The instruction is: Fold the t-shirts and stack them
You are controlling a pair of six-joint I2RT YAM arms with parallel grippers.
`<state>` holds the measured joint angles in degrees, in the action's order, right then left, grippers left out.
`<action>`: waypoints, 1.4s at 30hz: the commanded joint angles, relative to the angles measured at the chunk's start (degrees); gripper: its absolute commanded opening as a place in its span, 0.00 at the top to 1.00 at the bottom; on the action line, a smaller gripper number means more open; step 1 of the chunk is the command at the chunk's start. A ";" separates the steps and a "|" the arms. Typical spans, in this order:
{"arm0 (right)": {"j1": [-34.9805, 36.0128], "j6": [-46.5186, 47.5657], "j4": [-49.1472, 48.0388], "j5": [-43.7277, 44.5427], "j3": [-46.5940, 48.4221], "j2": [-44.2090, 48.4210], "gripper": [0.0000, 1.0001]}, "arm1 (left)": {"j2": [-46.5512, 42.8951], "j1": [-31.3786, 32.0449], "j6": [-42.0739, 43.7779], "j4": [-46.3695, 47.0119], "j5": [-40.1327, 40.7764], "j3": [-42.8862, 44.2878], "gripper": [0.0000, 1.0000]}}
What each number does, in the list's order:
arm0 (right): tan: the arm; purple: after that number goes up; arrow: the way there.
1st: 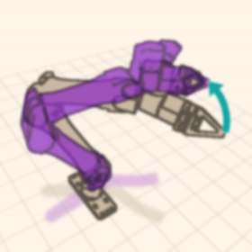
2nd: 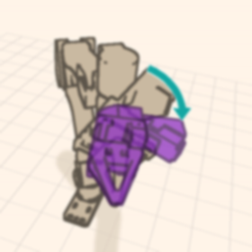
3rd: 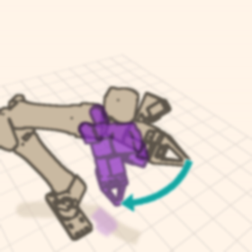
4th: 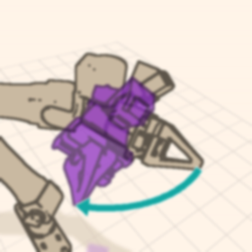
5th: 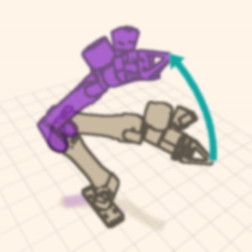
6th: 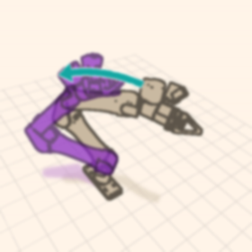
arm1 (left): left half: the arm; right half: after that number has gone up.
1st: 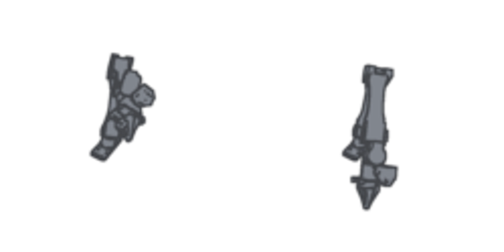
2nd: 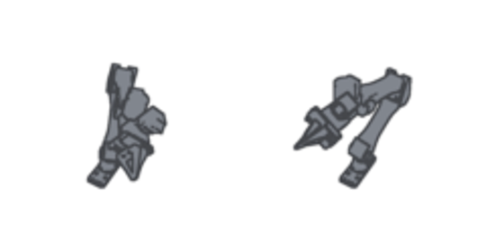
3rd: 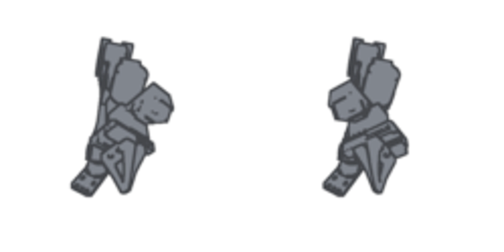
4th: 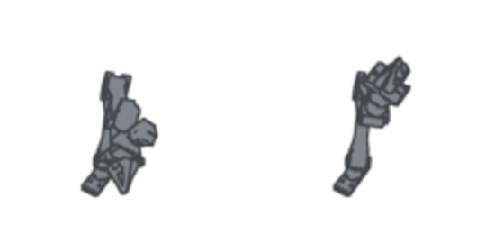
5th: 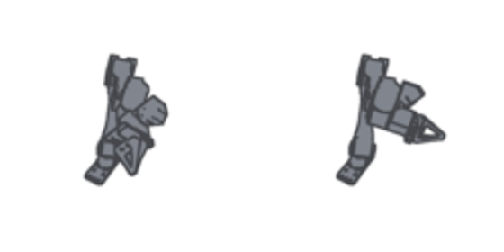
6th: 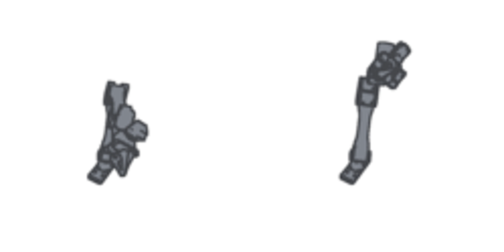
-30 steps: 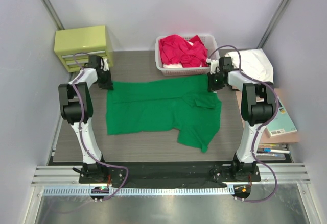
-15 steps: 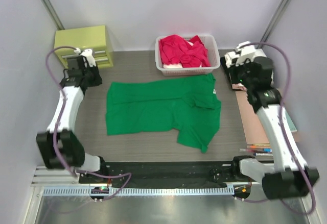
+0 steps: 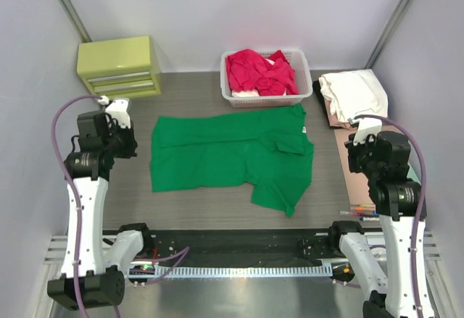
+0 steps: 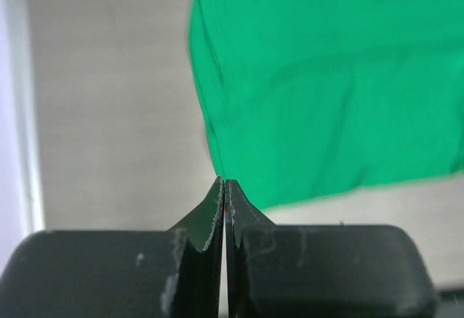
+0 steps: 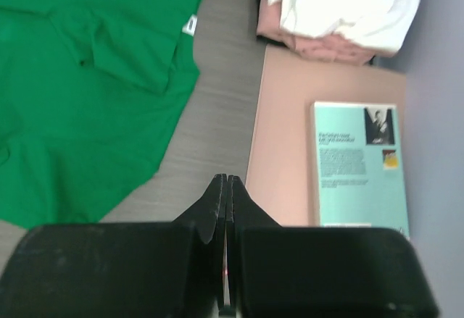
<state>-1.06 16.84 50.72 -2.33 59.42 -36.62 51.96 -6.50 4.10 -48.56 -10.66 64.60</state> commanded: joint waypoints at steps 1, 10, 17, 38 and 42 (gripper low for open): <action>-0.43 0.39 7.96 0.22 4.55 -4.67 0.99 | 4.54 -0.27 0.57 -10.68 -3.50 -1.23 0.95; -0.35 10.47 25.47 -13.21 14.05 -14.17 0.19 | 29.11 -1.67 6.61 -24.12 -21.85 8.25 0.00; -0.43 29.02 31.54 -15.77 7.31 -11.11 0.28 | 30.32 -7.20 5.23 -17.92 -19.50 8.28 0.00; 2.80 13.58 0.29 -19.91 1.85 -23.31 0.99 | 20.45 -3.62 -3.40 11.72 -6.58 -1.32 1.00; 5.45 10.50 -5.53 -17.71 1.49 -34.11 0.99 | 29.14 -0.36 -3.74 12.96 -5.25 -0.27 1.00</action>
<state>2.31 32.51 54.94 -22.00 59.90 -62.67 74.52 -9.63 0.64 -39.66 -17.96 62.11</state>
